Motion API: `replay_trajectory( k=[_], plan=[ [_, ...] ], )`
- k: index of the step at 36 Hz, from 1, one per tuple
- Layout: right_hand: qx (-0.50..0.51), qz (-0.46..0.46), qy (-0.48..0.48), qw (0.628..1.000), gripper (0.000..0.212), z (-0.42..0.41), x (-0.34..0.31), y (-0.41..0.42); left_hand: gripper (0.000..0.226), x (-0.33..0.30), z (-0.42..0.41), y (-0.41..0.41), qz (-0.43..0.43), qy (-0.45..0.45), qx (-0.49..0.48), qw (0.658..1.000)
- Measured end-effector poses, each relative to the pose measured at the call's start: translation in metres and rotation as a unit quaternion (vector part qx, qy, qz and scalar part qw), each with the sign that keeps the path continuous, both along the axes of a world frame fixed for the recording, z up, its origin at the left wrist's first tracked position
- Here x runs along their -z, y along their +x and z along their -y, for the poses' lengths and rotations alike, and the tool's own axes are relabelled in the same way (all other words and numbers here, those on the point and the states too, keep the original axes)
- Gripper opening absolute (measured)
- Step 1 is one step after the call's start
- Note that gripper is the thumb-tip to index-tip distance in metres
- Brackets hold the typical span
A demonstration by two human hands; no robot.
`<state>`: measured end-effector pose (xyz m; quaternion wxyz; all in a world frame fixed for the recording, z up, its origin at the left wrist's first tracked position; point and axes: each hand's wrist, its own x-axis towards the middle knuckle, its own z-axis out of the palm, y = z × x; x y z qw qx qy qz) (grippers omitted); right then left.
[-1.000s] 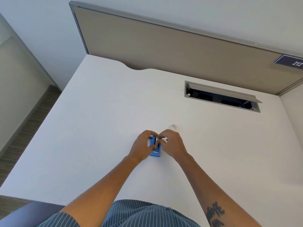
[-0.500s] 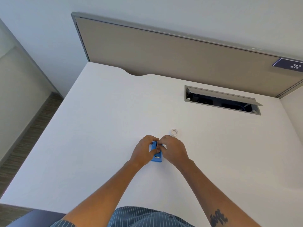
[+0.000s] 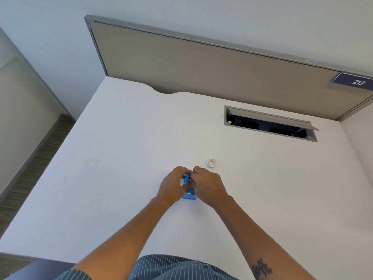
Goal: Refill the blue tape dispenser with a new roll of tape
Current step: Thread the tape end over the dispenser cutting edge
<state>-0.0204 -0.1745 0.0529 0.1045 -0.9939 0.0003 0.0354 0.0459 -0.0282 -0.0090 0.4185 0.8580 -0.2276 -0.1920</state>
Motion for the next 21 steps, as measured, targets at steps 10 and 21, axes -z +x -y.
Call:
replay_trajectory(
  k=[10,21],
  plan=[
    [-0.018,0.004,-0.025,1.0,0.009,-0.0025,-0.0065,-0.002,0.03,-0.0012,0.0007,0.0005,0.007,0.01,-0.004,1.0],
    [-0.041,-0.04,-0.071,0.996,0.024,-0.0038,-0.0025,0.0021,0.029,-0.0034,0.0005,0.0027,-0.009,0.023,0.001,1.0]
  ],
)
